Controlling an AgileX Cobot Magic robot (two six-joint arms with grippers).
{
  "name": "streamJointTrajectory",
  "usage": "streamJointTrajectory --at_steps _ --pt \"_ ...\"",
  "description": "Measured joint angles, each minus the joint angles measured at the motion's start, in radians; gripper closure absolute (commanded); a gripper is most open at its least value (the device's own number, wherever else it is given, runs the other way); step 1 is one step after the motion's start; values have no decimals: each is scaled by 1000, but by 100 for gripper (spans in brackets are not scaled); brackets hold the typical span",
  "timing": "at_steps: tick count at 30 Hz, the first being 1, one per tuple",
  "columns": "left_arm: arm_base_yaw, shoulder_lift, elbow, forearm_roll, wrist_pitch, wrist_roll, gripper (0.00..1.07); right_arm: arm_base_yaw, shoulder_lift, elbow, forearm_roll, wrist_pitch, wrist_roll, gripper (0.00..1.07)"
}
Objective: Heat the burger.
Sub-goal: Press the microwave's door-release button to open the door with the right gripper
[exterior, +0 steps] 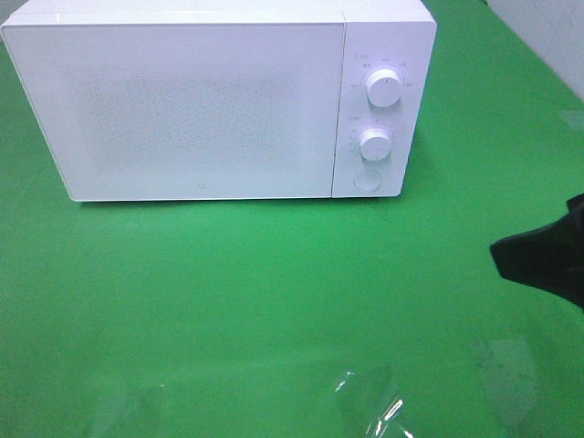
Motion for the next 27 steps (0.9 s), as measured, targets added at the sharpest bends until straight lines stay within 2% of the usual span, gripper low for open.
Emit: streamJointTrajectory --at_steps 3,5,6,7,10,12,13,14,16,19,22,27 --pt "0 0 0 0 0 0 17 -2 -48 0 -6 33 2 31" --pt "0 0 0 0 0 0 17 -63 -136 0 -3 93 13 31" --pt "0 0 0 0 0 0 17 -63 -136 0 -3 93 13 31" --pt "0 0 0 0 0 0 17 -115 -182 0 -5 124 17 31" --pt "0 0 0 0 0 0 17 -149 -216 0 -5 143 18 31" --pt "0 0 0 0 0 0 17 -235 -331 8 -6 162 18 31" --pt "0 0 0 0 0 0 17 -235 -331 8 -6 162 18 31" --pt "0 0 0 0 0 0 17 -273 -396 28 -6 163 18 31" --pt "0 0 0 0 0 0 17 -288 -427 42 -6 163 18 31" --pt "0 0 0 0 0 0 17 -359 -536 97 -6 171 18 31" --pt "0 0 0 0 0 0 17 -372 -557 104 -6 174 18 31" --pt "0 0 0 0 0 0 17 -446 -669 110 -3 178 18 31"
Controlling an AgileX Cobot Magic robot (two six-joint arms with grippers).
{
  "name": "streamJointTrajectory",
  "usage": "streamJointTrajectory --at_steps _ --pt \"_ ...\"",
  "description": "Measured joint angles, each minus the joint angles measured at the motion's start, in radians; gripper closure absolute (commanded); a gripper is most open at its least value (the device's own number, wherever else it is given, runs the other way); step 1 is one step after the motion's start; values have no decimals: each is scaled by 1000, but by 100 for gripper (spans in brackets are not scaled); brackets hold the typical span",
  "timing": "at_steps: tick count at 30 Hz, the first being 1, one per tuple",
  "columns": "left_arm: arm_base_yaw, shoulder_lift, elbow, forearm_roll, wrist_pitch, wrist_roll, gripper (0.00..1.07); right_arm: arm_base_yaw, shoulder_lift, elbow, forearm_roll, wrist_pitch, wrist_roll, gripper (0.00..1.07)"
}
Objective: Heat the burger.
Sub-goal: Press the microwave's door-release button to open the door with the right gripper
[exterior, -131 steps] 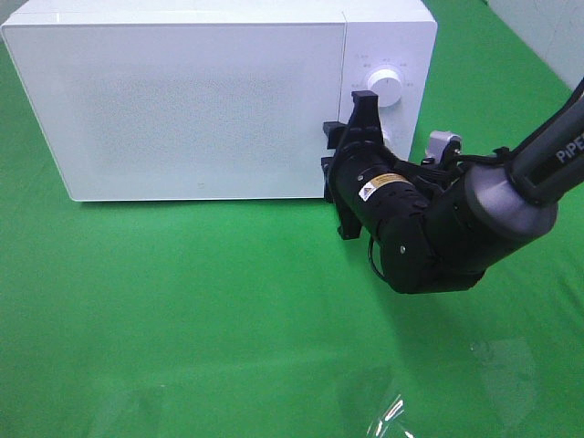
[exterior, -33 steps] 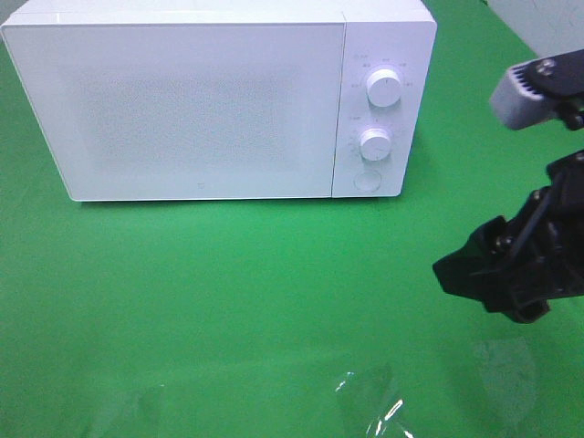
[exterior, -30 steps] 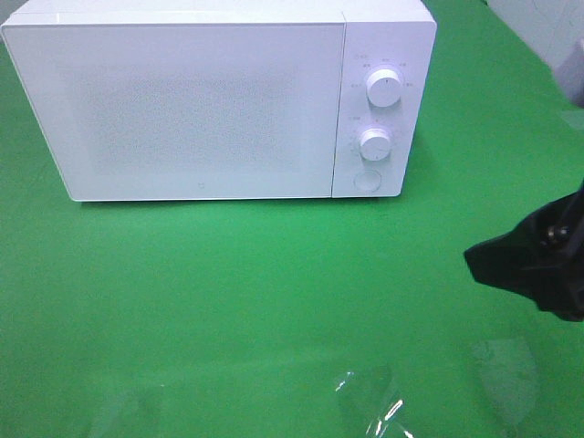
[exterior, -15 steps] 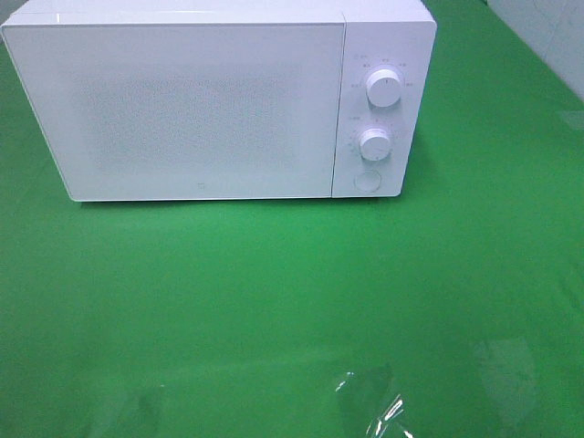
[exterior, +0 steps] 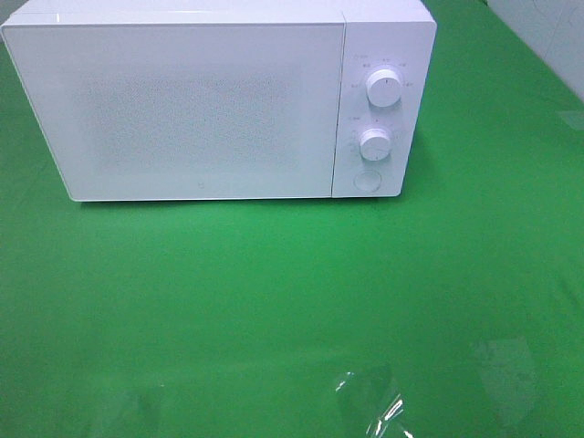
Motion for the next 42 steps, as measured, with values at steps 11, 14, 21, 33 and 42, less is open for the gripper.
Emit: streamJointTrajectory --at_steps 11,14,21,33,42 --pt "0 0 0 0 0 0 17 -47 -108 23 17 102 0 31" --pt "0 0 0 0 0 0 17 -49 -108 24 20 111 -1 31" --pt "0 0 0 0 0 0 17 -51 -108 24 20 112 -3 31" --pt "0 0 0 0 0 0 17 -51 -108 15 23 111 -20 31" --pt "0 0 0 0 0 0 17 -51 24 0 24 36 -24 31"
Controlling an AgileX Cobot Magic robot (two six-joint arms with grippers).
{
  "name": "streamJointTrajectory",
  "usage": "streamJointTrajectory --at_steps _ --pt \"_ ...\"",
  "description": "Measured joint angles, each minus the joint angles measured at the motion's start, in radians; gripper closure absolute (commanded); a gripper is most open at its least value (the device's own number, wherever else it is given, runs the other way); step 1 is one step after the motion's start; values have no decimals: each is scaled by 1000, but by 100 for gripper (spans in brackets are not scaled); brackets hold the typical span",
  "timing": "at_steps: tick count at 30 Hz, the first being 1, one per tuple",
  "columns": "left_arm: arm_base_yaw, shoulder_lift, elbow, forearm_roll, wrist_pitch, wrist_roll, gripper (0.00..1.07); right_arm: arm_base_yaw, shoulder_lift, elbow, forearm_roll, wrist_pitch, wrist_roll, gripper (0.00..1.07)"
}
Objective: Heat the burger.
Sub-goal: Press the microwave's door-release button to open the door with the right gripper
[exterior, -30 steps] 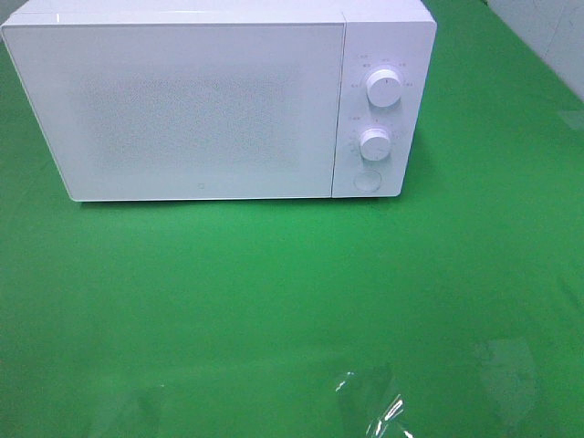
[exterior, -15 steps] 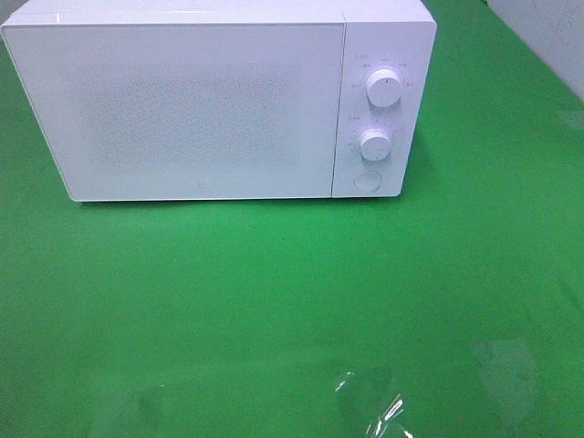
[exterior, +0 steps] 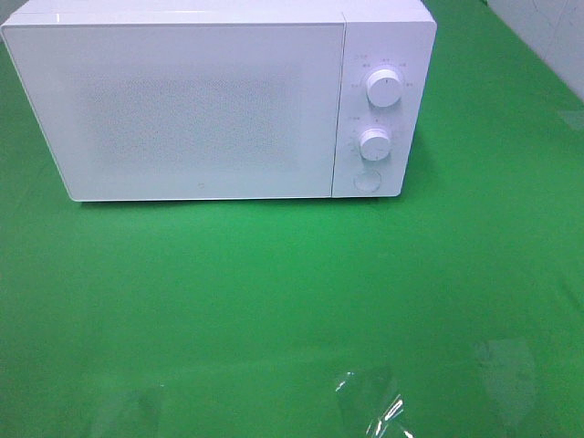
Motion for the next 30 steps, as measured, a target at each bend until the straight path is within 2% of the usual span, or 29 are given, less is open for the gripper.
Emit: streamJointTrajectory --at_steps 11,13,20,22,30 --pt "0 0 0 0 0 0 17 0 173 0 0 -174 0 31" --pt "0 0 0 0 0 0 17 0 253 0 0 -242 0 31" --pt "0 0 0 0 0 0 17 -2 356 0 0 -324 0 31" --pt "0 0 0 0 0 0 17 -2 443 0 0 -394 0 31" --pt "0 0 0 0 0 0 17 -2 600 9 0 -565 0 31"
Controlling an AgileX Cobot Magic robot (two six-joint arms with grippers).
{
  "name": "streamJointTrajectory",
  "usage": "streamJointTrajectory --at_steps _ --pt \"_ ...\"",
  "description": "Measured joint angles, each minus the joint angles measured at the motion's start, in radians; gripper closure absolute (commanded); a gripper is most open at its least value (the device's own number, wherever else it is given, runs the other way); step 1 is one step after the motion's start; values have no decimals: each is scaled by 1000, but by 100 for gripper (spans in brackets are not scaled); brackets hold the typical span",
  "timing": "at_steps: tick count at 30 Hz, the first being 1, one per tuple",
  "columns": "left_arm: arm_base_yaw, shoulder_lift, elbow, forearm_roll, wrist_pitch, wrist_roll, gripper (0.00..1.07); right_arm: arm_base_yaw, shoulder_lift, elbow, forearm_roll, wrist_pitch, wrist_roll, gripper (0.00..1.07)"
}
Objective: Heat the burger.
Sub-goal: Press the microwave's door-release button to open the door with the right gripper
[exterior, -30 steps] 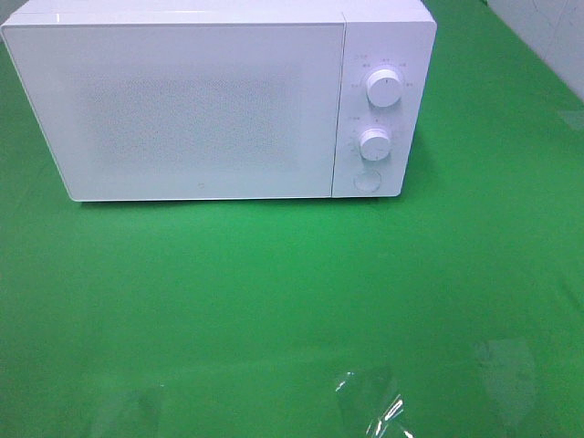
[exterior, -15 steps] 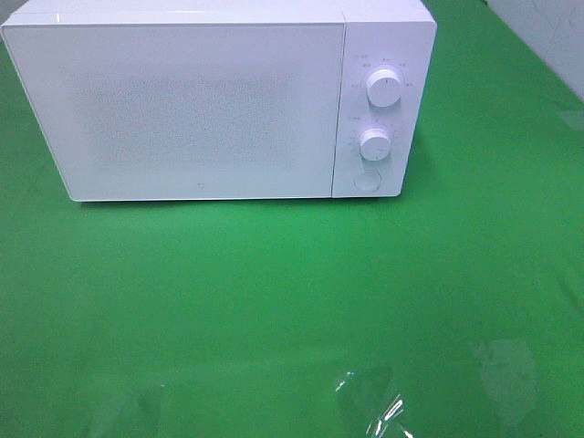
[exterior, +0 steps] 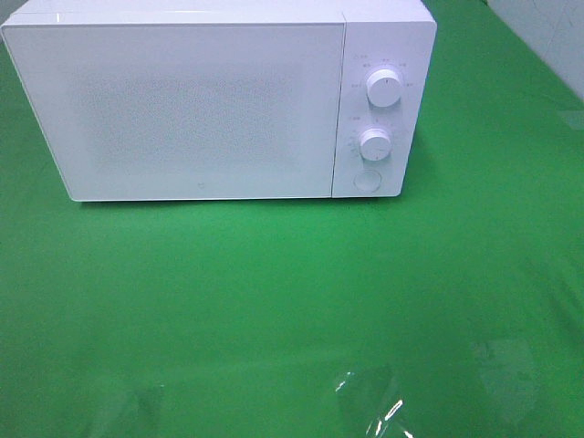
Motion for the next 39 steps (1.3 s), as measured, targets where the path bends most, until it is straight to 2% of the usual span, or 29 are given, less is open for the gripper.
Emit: streamJointTrajectory --at_steps 1,11,15,26,28,30,33,37,38,39 --pt "0 0 0 0 0 0 17 0 37 19 0 -77 0 31" --pt "0 0 0 0 0 0 17 0 214 79 0 -363 1 31" --pt "0 0 0 0 0 0 17 0 325 100 0 -565 8 31" --pt "0 0 0 0 0 0 17 0 577 102 22 -765 7 31" --pt "0 0 0 0 0 0 17 0 621 102 46 -802 -2 31" --pt "0 0 0 0 0 0 17 7 694 102 124 -871 -48 31" --pt "0 0 0 0 0 0 17 15 709 102 160 -887 -71 31" --pt "0 0 0 0 0 0 17 105 754 101 307 -967 -217 31" --pt "0 0 0 0 0 0 17 105 754 101 307 -967 -217 31" --pt "0 0 0 0 0 0 17 150 775 101 381 -1004 -282 31"
